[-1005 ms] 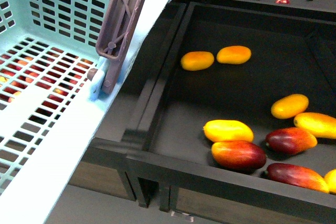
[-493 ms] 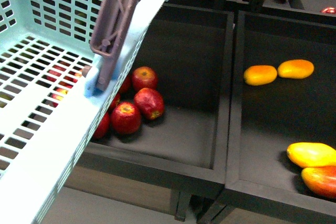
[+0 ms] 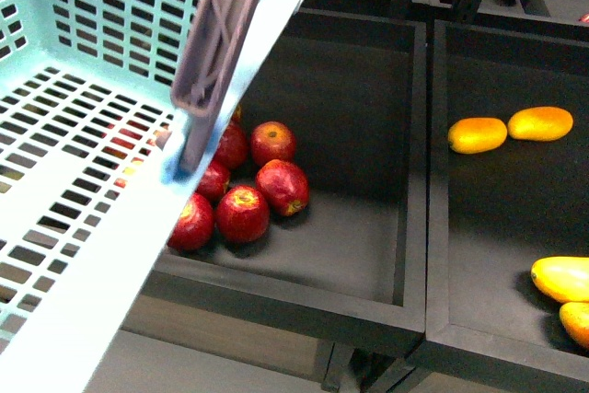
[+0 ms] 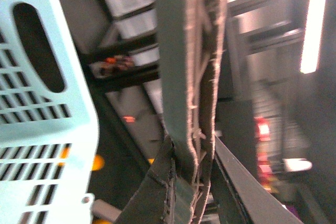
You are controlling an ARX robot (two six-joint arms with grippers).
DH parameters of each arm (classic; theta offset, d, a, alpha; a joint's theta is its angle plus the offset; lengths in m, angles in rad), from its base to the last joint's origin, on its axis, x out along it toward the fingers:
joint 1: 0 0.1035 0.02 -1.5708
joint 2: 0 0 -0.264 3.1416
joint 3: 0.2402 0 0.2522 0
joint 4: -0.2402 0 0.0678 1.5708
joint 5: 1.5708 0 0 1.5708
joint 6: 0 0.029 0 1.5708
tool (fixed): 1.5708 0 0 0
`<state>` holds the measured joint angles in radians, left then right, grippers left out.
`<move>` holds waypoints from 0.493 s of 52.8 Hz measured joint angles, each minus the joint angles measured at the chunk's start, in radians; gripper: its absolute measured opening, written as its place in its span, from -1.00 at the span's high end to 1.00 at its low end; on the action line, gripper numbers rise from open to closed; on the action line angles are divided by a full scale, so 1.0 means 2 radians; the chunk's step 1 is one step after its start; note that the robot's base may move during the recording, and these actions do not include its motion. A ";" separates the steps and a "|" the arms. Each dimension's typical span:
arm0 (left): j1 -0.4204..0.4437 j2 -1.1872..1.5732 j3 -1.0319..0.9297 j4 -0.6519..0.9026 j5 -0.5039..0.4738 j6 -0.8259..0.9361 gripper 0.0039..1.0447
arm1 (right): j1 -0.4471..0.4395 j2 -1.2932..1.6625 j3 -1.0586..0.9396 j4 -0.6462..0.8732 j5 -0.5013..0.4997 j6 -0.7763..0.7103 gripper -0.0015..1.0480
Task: Pick mango and avocado into basket
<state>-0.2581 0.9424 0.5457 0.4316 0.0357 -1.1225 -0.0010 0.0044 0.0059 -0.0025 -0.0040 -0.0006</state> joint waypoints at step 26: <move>-0.075 0.273 0.207 -0.129 0.234 0.427 0.74 | 0.000 0.000 0.000 0.000 0.000 0.000 -0.85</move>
<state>-0.4072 1.4876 0.9604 0.1741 0.5045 -0.2676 -0.0010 0.0044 0.0059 -0.0025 -0.0032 -0.0006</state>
